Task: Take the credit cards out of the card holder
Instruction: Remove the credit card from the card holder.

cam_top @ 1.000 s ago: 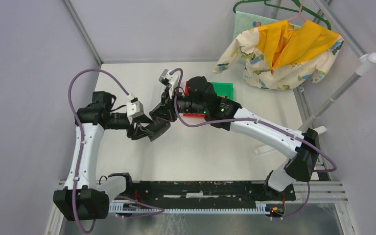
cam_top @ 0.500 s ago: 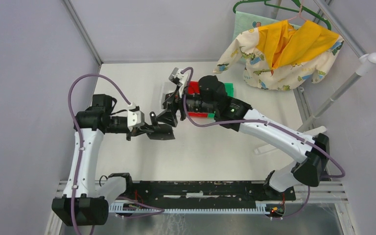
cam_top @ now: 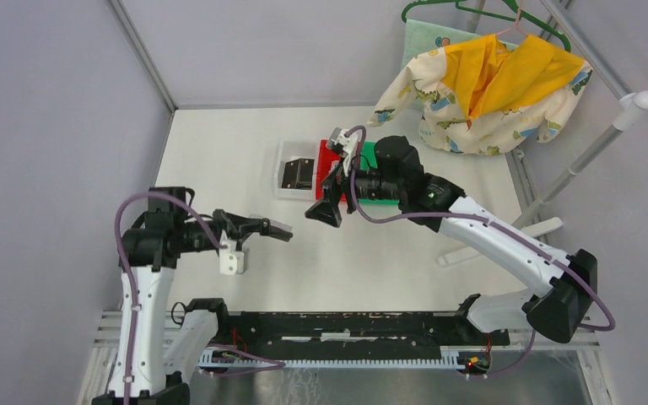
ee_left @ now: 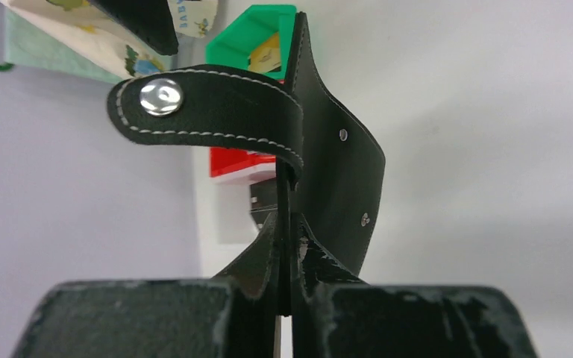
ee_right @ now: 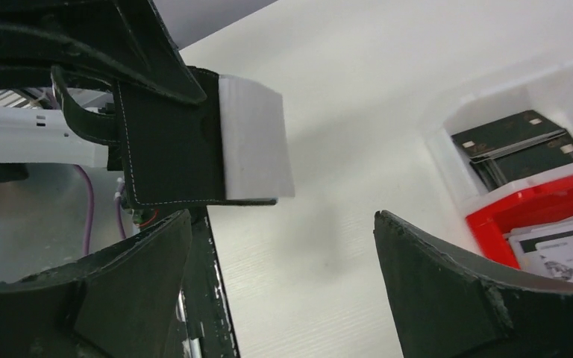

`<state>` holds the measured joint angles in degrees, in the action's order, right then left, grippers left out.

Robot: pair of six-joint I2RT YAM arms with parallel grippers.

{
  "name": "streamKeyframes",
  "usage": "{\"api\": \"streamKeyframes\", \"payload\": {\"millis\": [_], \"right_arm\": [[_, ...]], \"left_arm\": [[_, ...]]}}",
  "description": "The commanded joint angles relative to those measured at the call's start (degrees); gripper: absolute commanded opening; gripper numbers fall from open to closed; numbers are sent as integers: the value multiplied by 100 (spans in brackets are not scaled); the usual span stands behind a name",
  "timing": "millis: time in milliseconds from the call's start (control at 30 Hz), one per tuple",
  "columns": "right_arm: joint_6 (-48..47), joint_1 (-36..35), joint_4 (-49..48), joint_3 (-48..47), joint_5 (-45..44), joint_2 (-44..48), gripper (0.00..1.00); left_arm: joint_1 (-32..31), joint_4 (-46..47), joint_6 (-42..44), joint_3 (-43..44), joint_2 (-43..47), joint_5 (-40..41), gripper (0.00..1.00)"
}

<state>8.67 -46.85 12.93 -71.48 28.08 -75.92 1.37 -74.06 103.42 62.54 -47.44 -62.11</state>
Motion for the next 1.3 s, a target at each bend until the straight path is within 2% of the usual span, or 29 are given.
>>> {"api": "streamKeyframes", "payload": {"millis": [0, 100, 167, 200, 267, 400, 433, 567, 667, 800, 967, 1267], "right_arm": [[357, -370, -701, 261, 139, 442, 98], [-1044, -781, -805, 765, -676, 1066, 98], [-1723, -753, -720, 942, -598, 1200, 98], [-1890, -734, -604, 934, -486, 1187, 98], [-1850, -720, -355, 815, -349, 1007, 98], [-898, -733, -363, 887, -241, 683, 95], [-875, -788, -579, 1091, -247, 760, 95], [-1538, -1266, -2015, 2259, -1305, 1514, 95], [-1954, -1296, -2849, 2590, -1345, 1692, 95], [-2683, -1527, -2487, 1908, -1462, 1177, 92], [-3279, -1868, -1432, 664, -1490, 409, 88], [-3403, -2333, 474, -1081, -1324, -624, 82]], "left_arm": [[-22, 1135, 2063, -777, 736, 291, 2], [-22, 938, 3529, -979, 861, 304, 2], [-22, 357, 4771, -912, 718, 367, 2], [-37, 353, 4953, -867, 686, 356, 2], [-61, 784, 4990, -957, 800, 204, 2], [-251, 1502, 4967, -1031, 840, -206, 2], [-251, 1474, 4961, -918, 735, -256, 2], [-263, 581, 4962, -295, 284, -71, 2], [-298, 79, 4962, -76, 157, 117, 2], [-324, -321, 4961, 41, 69, 286, 2], [-330, -538, 4965, 72, -8, 401, 2], [-325, -535, 4905, 162, -167, 443, 2]]}}
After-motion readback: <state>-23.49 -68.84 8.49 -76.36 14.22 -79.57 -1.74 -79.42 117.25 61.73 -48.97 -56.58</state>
